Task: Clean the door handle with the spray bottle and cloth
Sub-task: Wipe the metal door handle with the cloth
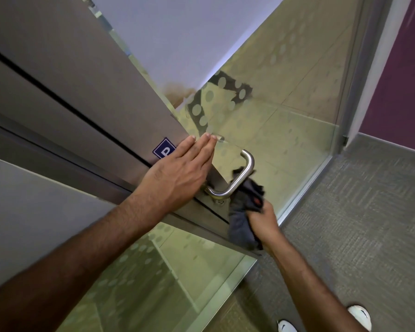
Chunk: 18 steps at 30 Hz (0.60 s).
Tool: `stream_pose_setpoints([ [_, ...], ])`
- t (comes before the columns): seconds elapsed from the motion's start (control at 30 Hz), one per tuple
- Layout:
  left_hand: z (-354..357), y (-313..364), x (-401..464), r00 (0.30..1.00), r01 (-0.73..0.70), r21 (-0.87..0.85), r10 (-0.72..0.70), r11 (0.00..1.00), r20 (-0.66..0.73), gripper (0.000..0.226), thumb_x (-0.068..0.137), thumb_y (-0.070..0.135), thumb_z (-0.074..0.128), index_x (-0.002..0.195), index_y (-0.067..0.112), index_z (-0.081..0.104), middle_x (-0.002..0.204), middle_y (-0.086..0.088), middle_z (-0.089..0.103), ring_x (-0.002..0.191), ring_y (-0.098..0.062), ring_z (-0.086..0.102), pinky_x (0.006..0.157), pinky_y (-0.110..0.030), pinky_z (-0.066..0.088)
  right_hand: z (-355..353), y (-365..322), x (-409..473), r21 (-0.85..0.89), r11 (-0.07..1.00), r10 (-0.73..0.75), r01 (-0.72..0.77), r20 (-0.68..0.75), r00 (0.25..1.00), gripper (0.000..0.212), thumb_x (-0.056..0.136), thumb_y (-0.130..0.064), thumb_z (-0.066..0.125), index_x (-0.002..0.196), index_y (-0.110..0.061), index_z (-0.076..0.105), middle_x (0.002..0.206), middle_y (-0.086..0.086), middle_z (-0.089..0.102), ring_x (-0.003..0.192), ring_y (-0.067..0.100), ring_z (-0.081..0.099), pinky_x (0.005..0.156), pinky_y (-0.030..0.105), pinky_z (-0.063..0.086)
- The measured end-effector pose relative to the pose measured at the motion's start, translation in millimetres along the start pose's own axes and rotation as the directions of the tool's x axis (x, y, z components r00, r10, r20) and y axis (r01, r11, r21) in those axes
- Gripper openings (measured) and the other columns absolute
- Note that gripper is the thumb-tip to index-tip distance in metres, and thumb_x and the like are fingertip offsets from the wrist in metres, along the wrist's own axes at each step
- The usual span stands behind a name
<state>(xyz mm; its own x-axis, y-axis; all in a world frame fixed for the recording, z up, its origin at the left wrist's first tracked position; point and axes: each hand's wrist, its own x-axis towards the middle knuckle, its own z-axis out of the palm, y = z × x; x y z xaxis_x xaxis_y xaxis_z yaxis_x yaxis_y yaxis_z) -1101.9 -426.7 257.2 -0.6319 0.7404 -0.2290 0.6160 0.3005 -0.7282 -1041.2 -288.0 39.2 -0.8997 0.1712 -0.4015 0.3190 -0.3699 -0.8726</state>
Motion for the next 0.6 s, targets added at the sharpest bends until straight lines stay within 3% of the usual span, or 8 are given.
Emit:
stream_pose_setpoints([
  [0.07,0,0,1,1.000,0.000,0.005,0.000,1.000,0.021,0.063,0.103,0.022,0.016,0.157,-0.002,-0.008,0.167,-0.027,-0.009,0.157,-0.038,-0.003,0.128,-0.051,0.005,-19,-8,2,0.092,0.996,0.018,0.005,-0.245,0.969,0.034,0.092,0.001,0.054,0.113,-0.024,0.061,0.098,-0.009,0.070,0.105,0.017,0.067,0.086,0.026,0.053],
  [0.1,0,0,1,0.999,0.001,0.003,-0.001,1.000,0.034,0.063,0.103,0.022,0.012,0.157,-0.002,-0.009,0.167,-0.027,-0.009,0.157,-0.038,-0.004,0.128,-0.050,0.003,-23,-18,4,0.098,0.993,-0.037,0.066,-0.267,0.963,0.032,0.093,-0.006,0.056,0.114,-0.030,0.060,0.099,-0.011,0.070,0.105,0.012,0.067,0.089,0.029,0.054],
  [0.2,-2,-1,1,1.000,-0.001,-0.004,0.001,1.000,0.031,0.063,0.099,0.021,0.001,0.157,-0.001,-0.007,0.168,-0.025,-0.008,0.157,-0.036,-0.003,0.128,-0.049,0.000,-23,-57,11,-0.119,0.885,-0.458,0.450,-0.049,0.888,0.044,0.090,-0.003,0.065,0.118,-0.038,0.063,0.120,-0.006,0.068,0.108,0.011,0.063,0.091,0.028,0.050],
  [0.27,-1,-2,1,1.000,-0.006,0.005,0.006,1.000,0.012,0.062,0.101,0.022,0.007,0.157,-0.001,-0.004,0.168,-0.025,-0.005,0.157,-0.036,-0.001,0.128,-0.050,0.001,-24,-80,23,-0.406,0.670,-0.607,0.622,0.183,0.773,0.052,0.086,0.005,0.067,0.128,-0.027,0.066,0.140,-0.004,0.056,0.126,0.018,0.052,0.108,0.031,0.039],
  [0.3,-1,-2,0,1.000,-0.007,0.010,0.007,1.000,0.008,0.062,0.101,0.022,0.009,0.157,-0.001,-0.002,0.168,-0.025,-0.004,0.157,-0.035,0.000,0.128,-0.050,0.000,-28,-91,30,-0.449,0.631,-0.576,0.632,0.274,0.770,0.052,0.087,0.002,0.066,0.129,-0.028,0.066,0.142,-0.006,0.054,0.130,0.017,0.050,0.111,0.032,0.037],
  [0.4,-2,0,1,1.000,0.008,0.012,-0.009,1.000,0.014,0.062,0.102,0.022,0.011,0.158,0.001,-0.003,0.169,-0.023,-0.003,0.158,-0.033,0.000,0.128,-0.048,0.000,-37,-123,38,-0.423,0.755,-0.357,0.502,0.378,0.854,0.039,0.088,-0.015,0.054,0.116,-0.038,0.070,0.124,-0.010,0.064,0.116,0.014,0.060,0.098,0.033,0.049],
  [0.5,-2,0,2,0.999,0.017,0.014,-0.017,1.000,0.031,0.062,0.103,0.023,0.014,0.159,0.002,-0.004,0.169,-0.021,-0.005,0.158,-0.033,-0.002,0.129,-0.048,0.002,-25,-138,42,-0.491,0.768,-0.315,0.411,0.269,0.910,0.026,0.089,-0.016,0.050,0.087,-0.035,0.067,0.090,-0.006,0.067,0.085,0.013,0.066,0.069,0.030,0.050],
  [0.6,-2,0,1,0.999,0.010,0.040,-0.012,0.999,0.036,0.064,0.101,0.025,0.011,0.159,0.002,-0.002,0.169,-0.022,-0.004,0.158,-0.033,-0.001,0.129,-0.048,0.002,-12,-138,49,-0.627,0.636,-0.423,0.450,0.205,0.883,0.021,0.090,-0.011,0.054,0.086,-0.029,0.062,0.088,-0.006,0.061,0.084,0.020,0.059,0.070,0.029,0.043],
])
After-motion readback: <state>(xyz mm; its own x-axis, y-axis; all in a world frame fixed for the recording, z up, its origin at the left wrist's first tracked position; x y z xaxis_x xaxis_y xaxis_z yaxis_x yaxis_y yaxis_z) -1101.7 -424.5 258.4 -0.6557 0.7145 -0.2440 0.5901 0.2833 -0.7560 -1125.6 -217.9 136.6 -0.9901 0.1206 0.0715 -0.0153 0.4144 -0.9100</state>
